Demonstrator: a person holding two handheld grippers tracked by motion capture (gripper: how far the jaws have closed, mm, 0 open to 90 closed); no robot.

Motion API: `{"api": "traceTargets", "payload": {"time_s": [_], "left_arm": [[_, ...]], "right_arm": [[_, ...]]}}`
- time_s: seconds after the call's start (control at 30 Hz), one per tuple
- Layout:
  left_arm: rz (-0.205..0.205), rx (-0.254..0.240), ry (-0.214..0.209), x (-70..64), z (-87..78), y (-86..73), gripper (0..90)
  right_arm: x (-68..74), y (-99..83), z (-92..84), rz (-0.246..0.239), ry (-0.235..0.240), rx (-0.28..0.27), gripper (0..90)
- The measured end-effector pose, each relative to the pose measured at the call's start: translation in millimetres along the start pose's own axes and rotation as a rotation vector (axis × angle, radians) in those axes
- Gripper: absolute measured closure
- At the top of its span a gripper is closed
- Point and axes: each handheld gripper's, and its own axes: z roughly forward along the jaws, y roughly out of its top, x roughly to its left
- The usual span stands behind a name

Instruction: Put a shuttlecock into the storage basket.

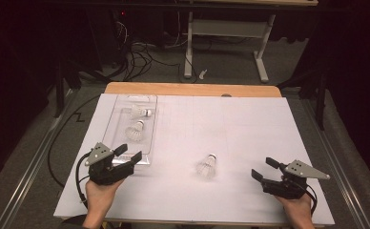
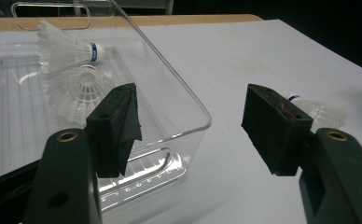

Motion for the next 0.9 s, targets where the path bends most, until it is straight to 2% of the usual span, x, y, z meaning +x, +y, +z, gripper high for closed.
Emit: {"api": "traceTargets", "payload": {"time_s": [0.33, 0.9], "left_arm": [[0.019, 0.015, -0.014, -6.3, 6.2, 1.0, 37.1], [0.028, 0.026, -0.036, -13.2, 13.9, 2.5, 37.1]], "right_arm": [[-0.7, -0.2, -1.4, -0.003, -0.001, -0.004, 24.2], [-1.2, -0.2, -2.0, -0.002, -0.001, -0.007, 24.2]]}}
